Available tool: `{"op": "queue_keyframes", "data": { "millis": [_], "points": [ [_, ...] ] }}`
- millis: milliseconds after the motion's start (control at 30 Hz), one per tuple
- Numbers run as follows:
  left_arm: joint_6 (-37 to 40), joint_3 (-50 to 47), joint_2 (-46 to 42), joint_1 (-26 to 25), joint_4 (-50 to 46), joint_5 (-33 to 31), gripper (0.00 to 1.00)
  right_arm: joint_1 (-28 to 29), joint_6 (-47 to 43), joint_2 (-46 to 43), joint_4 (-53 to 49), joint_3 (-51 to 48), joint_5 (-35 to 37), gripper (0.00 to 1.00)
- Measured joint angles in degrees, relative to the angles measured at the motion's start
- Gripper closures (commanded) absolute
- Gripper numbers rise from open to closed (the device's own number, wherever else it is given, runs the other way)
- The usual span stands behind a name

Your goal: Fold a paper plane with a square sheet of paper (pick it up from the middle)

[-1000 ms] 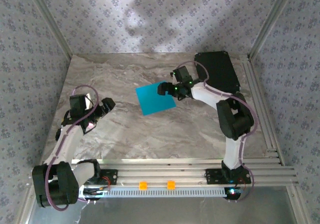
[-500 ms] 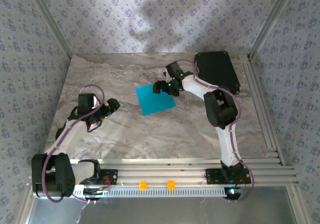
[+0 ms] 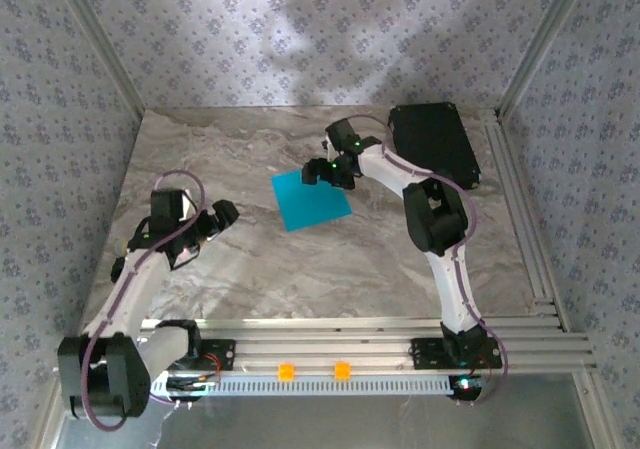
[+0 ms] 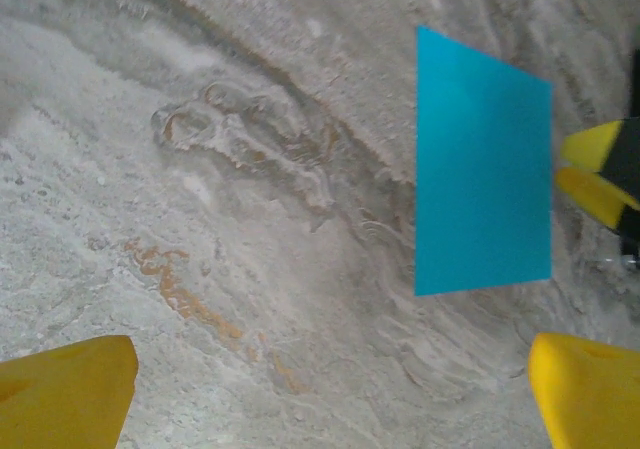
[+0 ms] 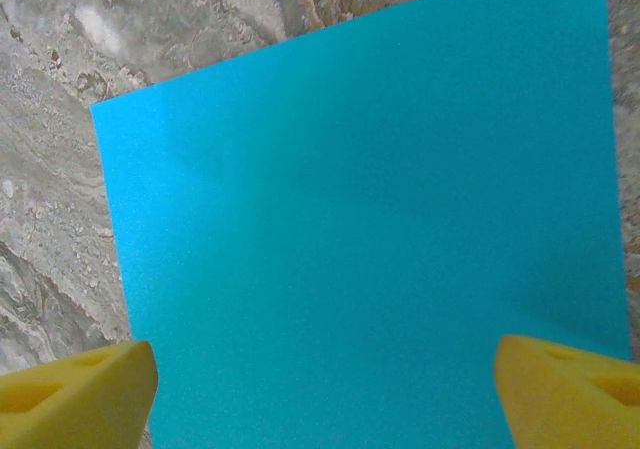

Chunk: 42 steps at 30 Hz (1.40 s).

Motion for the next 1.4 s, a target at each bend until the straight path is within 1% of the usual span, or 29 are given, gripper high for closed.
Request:
{"op": "queue_keyframes", "data": {
  "millis": [100,133,300,333,533,633,733,933,1067,1200,1400],
  "points": [
    [0.5,0.0,-2.0,0.3,-0.7,0.6,0.00,0.2,0.8,-0.2,0.4,-0.5,-0.1,0.12],
    [0.5,0.0,-2.0,0.4,-0.7,0.8,0.00,0.2,1.3,-0.3,0.7,-0.9,-0.4,0.14],
    [0.5,0.0,-1.9,0.9,-1.5,1.1,0.00,0.1,3.6,-0.4,2.3,-1.4,-0.9,0.16],
    [0.5,0.0,-1.9,0.9,-1.5,1.3,0.00,0.1,3.9,-0.4,2.4,-1.4,-1.0,0.18],
    [-0.6,-0.2,-2.7,1.0,-1.4,2.8,0.00,-0.1,4.9,0.8,1.1,1.2,-1.2,0.18],
    [-1.7,-0.6,-3.1,1.1,-0.6,3.8,0.00,-0.5,5.5,1.0,1.3,0.3,-1.1,0.18],
    [-2.4,-0.6,-3.1,1.1,-0.3,4.5,0.00,-0.8,6.4,0.5,3.7,-4.6,-1.3,0.19],
    [-2.8,-0.6,-3.1,1.1,-0.3,5.6,0.00,-1.2,9.2,-4.6,10.4,-13.7,-2.6,0.19],
    [-2.9,-0.6,-3.1,1.1,-0.3,5.9,0.00,-0.2,11.5,-8.0,13.9,-19.5,-2.2,0.18],
    [-3.0,-0.6,-3.1,1.1,0.2,7.2,0.00,2.4,16.0,-13.2,17.3,-27.7,0.5,0.18],
    [-3.4,-0.6,-3.1,1.1,1.0,9.0,0.00,8.8,27.7,-21.0,26.2,-40.7,6.2,0.18]
  ]
}}
